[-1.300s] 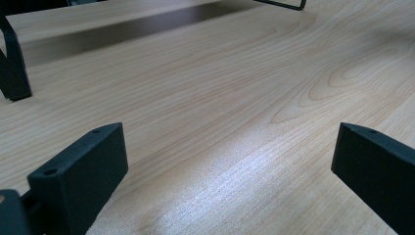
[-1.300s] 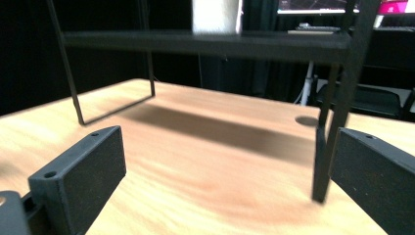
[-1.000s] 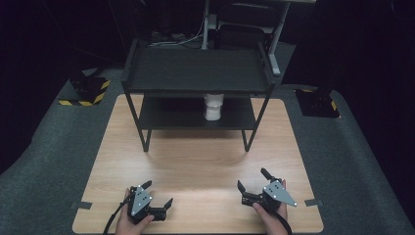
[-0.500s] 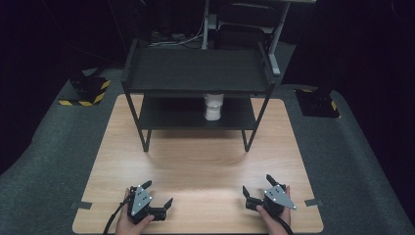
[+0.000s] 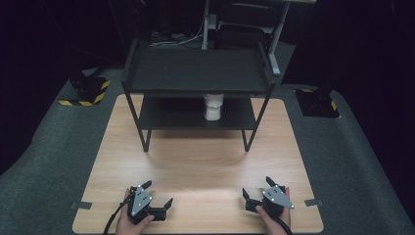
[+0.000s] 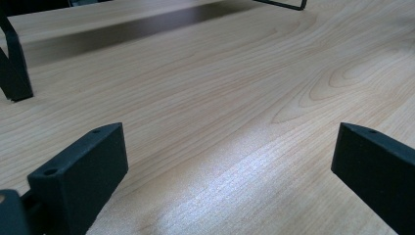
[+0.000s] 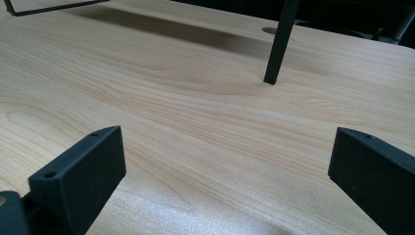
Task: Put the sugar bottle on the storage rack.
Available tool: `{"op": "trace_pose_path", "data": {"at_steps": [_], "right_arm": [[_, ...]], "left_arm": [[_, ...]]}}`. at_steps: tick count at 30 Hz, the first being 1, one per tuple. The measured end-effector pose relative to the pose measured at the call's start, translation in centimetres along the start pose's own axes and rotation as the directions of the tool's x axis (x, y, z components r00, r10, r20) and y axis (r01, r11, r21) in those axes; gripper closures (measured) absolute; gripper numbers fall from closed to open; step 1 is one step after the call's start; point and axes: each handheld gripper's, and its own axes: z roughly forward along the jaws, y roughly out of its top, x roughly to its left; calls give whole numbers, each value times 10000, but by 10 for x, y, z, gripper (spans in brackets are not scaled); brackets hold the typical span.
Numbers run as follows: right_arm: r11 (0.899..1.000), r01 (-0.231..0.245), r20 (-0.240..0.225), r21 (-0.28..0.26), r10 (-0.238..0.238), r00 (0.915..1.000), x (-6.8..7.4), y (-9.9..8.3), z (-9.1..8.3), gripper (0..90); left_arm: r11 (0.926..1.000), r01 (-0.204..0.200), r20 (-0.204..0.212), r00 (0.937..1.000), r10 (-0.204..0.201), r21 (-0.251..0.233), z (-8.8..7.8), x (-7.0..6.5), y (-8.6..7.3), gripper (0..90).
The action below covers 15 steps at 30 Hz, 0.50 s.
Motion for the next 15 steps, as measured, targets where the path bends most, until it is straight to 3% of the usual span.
{"op": "trace_pose_path", "data": {"at_steps": [15], "right_arm": [[10000, 15, -44, 10, -15, 10000, -1, -1, 0, 0]], "left_arm": [[9999, -28, 28, 10000, 28, 96, 1, 0, 2, 5]]}}
